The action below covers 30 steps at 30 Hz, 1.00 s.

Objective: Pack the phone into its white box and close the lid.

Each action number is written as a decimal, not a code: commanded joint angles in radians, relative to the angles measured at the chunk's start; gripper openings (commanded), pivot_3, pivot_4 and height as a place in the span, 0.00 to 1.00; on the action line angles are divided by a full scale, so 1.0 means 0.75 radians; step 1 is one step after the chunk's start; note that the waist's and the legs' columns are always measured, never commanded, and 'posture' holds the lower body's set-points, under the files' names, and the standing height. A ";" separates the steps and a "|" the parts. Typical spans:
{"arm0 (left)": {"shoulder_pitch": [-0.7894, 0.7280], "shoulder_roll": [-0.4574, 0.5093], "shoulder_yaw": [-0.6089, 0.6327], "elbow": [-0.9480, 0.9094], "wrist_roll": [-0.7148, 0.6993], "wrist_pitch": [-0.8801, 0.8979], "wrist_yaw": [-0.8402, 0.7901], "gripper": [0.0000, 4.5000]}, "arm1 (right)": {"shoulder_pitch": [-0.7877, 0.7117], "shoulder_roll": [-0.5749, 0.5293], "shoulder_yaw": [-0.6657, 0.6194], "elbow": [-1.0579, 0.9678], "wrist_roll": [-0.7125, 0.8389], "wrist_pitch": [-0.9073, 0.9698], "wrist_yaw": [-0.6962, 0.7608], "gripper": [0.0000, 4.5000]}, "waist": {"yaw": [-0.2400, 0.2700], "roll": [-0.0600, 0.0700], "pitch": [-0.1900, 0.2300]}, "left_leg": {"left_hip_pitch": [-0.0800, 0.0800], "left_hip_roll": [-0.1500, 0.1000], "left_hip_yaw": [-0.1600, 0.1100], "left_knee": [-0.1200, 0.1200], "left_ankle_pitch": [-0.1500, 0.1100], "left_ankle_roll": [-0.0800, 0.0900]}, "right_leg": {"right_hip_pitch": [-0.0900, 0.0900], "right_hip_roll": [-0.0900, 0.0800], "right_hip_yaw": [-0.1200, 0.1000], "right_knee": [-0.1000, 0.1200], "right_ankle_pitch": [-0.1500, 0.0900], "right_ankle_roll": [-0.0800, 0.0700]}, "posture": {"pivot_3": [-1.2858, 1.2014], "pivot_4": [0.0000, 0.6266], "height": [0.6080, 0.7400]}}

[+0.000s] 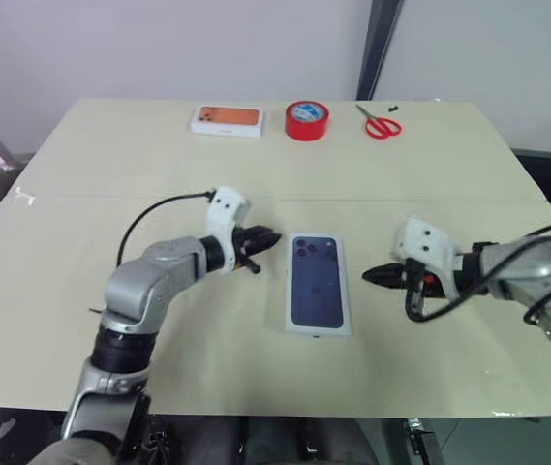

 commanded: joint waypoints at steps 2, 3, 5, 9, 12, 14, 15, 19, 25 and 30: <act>-0.087 -0.011 -0.166 0.195 0.154 -0.051 0.025 0.25 | 0.014 0.046 0.080 -0.080 -0.001 0.062 -0.094 0.01 | -0.006 0.000 0.000 | 0.001 0.000 0.000 0.000 0.000 0.000 | 0.000 0.001 0.000 0.001 0.000 0.000 | 0.52 0.24 0.95; -0.104 -0.008 -0.202 0.247 0.191 -0.055 0.032 0.25 | 0.021 0.050 0.110 -0.078 -0.020 0.079 -0.119 0.01 | -0.006 0.000 0.000 | 0.001 0.000 0.000 0.000 0.000 0.000 | 0.000 0.001 0.001 0.001 0.000 0.000 | 0.52 0.24 0.95; -0.120 -0.012 -0.238 0.313 0.220 -0.059 0.020 0.25 | 0.042 0.048 0.169 -0.075 -0.051 0.107 -0.157 0.01 | -0.002 0.000 -0.001 | 0.001 0.000 0.000 0.000 0.000 0.000 | 0.000 0.001 0.000 0.001 0.000 0.000 | 0.52 0.24 0.95; -0.112 -0.012 -0.296 0.347 0.255 -0.062 -0.013 0.25 | 0.085 0.030 0.232 -0.067 -0.091 0.134 -0.207 0.01 | 0.001 0.000 -0.005 | 0.002 0.000 0.000 0.001 0.000 0.000 | 0.002 0.000 0.000 0.001 0.000 0.000 | 0.52 0.24 0.95; -0.094 -0.023 -0.255 0.328 0.243 -0.062 -0.013 0.25 | 0.091 0.016 0.224 -0.060 -0.102 0.134 -0.223 0.01 | 0.000 0.000 -0.013 | 0.003 0.000 0.000 0.000 0.000 0.000 | 0.004 0.000 0.000 0.000 0.000 0.000 | 0.52 0.24 0.95; -0.077 -0.027 -0.171 0.272 0.211 -0.088 -0.006 0.25 | 0.077 0.029 0.161 -0.039 -0.091 0.091 -0.227 0.01 | -0.002 -0.001 -0.014 | 0.005 0.000 0.000 0.000 0.000 0.000 | 0.006 0.000 0.000 -0.001 0.000 0.000 | 0.52 0.24 0.95; -0.072 -0.034 -0.136 0.247 0.200 -0.103 0.001 0.25 | 0.074 0.034 0.120 -0.021 -0.083 0.062 -0.224 0.01 | -0.003 -0.001 -0.014 | 0.005 0.000 -0.001 0.000 0.000 0.000 | 0.006 0.001 0.000 -0.001 0.000 0.000 | 0.52 0.24 0.95; 0.014 0.040 0.030 0.045 0.142 -0.144 -0.014 0.25 | 0.023 0.068 -0.050 0.128 -0.059 -0.064 -0.220 0.01 | -0.008 -0.001 -0.013 | 0.004 0.000 0.000 0.000 0.000 0.000 | 0.004 0.001 0.001 0.000 0.000 0.000 | 0.52 0.24 0.95; 0.342 0.318 0.357 -0.201 0.086 -0.263 -0.100 0.25 | -0.085 0.140 -0.199 0.534 -0.086 -0.307 -0.226 0.01 | -0.010 0.000 -0.013 | 0.004 0.001 0.001 -0.002 0.000 0.000 | 0.003 0.001 0.002 0.000 0.000 0.000 | 0.52 0.24 0.95; 0.515 0.390 0.537 -0.261 0.020 -0.308 -0.119 0.25 | -0.155 0.164 -0.211 0.782 -0.096 -0.451 -0.150 0.01 | 0.013 0.000 -0.013 | 0.002 0.000 0.001 -0.001 0.000 0.000 | 0.003 -0.002 0.000 -0.003 0.000 0.000 | 0.52 0.24 0.95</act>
